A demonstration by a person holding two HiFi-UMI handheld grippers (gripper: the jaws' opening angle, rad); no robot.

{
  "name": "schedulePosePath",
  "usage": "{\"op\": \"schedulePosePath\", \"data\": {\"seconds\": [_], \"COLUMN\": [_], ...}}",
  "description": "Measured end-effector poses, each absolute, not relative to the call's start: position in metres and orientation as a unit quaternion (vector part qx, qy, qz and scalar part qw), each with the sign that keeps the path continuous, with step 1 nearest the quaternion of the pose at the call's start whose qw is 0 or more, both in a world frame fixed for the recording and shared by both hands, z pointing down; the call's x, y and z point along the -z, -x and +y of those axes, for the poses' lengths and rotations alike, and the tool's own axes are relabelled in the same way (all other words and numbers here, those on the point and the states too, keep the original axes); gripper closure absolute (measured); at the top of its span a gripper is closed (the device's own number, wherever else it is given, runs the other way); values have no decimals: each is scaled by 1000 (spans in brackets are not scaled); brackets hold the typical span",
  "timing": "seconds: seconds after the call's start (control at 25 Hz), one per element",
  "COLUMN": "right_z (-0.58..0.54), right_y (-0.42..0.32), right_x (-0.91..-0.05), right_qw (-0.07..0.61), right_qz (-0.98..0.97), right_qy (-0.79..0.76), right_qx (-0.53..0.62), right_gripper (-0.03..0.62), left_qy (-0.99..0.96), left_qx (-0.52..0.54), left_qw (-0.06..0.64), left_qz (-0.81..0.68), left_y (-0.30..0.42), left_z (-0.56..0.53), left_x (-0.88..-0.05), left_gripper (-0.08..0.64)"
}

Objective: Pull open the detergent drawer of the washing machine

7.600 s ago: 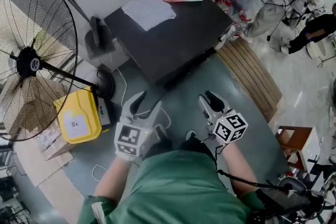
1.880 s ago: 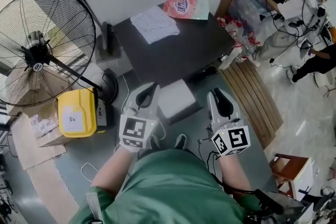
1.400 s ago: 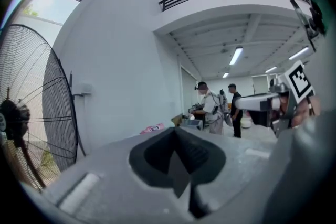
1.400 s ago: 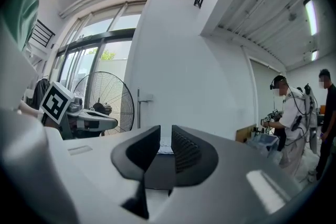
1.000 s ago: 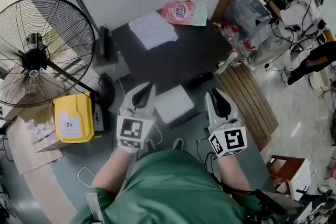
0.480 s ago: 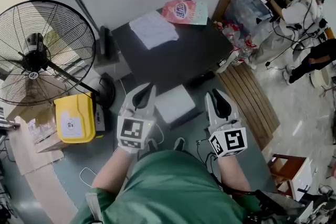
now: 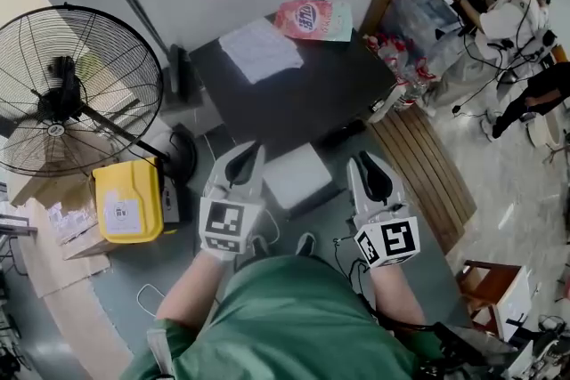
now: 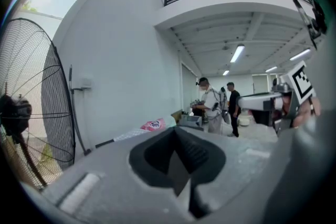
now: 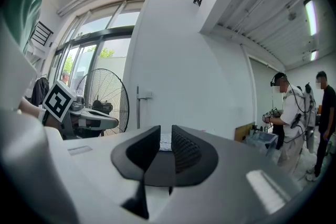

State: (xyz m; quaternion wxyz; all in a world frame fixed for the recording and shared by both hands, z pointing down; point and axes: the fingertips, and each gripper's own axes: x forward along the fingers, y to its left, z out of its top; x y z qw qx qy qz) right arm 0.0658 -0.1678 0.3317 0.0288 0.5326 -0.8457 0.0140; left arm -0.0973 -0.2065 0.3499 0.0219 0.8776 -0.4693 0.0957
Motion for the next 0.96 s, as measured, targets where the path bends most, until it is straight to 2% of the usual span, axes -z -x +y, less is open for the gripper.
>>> {"op": "schedulePosePath", "data": {"seconds": [0.96], "right_z": [-159], "right_y": [-68], "right_x": [-336], "right_qw": [28], "right_qz": [-848], "right_qy": [-529], "right_qx": [-15], "right_gripper": [528], "left_qy": [-878], "left_qx": [-101], "left_qw": [21], "left_qz": [-468], "left_y": [93], "left_z": [-200], "left_x": [-354], "left_gripper": [561]}}
